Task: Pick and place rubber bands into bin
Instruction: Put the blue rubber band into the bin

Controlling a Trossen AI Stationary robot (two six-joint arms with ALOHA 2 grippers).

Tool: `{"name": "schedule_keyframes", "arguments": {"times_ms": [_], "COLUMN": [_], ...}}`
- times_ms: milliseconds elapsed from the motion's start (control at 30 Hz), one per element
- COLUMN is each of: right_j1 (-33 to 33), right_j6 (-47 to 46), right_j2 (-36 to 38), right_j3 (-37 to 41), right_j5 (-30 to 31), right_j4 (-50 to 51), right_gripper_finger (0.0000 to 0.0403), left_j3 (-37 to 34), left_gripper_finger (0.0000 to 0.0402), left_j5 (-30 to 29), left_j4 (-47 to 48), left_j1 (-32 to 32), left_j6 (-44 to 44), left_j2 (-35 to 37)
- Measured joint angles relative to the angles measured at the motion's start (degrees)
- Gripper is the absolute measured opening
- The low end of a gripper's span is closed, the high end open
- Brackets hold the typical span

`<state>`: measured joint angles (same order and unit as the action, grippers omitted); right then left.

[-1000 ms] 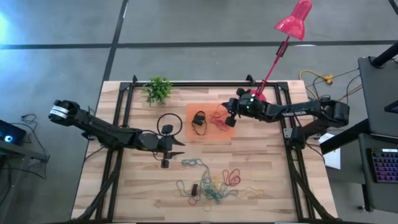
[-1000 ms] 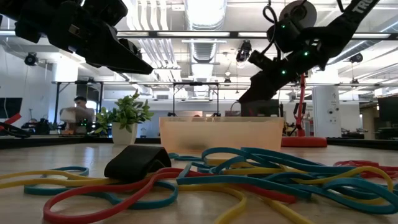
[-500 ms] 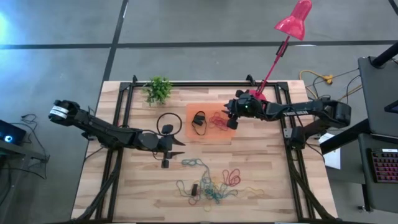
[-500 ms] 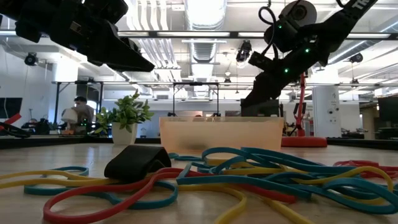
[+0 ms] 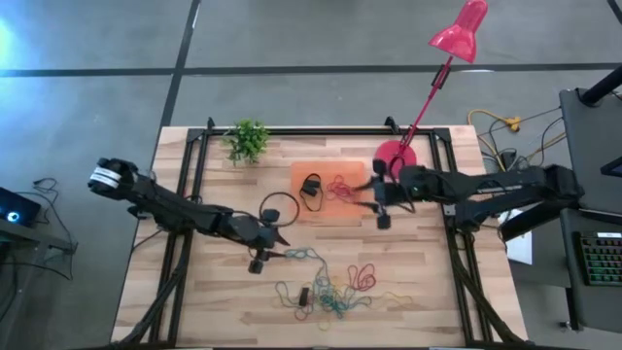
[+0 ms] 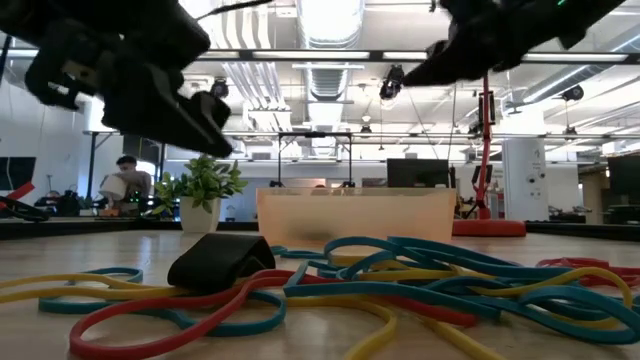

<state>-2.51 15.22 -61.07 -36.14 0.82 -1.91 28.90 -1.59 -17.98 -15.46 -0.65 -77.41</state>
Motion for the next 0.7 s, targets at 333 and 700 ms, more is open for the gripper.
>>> {"name": "schedule_keyframes", "arguments": {"times_ms": [333, 700], "right_j1": [18.0, 25.0], "right_j6": [-6.3, -8.0], "right_j2": [4.0, 3.6], "right_j3": [0.2, 0.2], "right_j5": [4.6, 11.2], "right_j4": [1.7, 1.1], "right_gripper_finger": [0.0121, 0.0107], "left_j3": [4.5, 8.0], "left_gripper_finger": [0.0137, 0.0137], "left_j5": [0.5, 0.5], "left_j4": [-0.6, -0.8], "left_j1": [0.0, 0.0], "left_j6": [2.1, 2.5], "left_j2": [-12.0, -18.8]}}
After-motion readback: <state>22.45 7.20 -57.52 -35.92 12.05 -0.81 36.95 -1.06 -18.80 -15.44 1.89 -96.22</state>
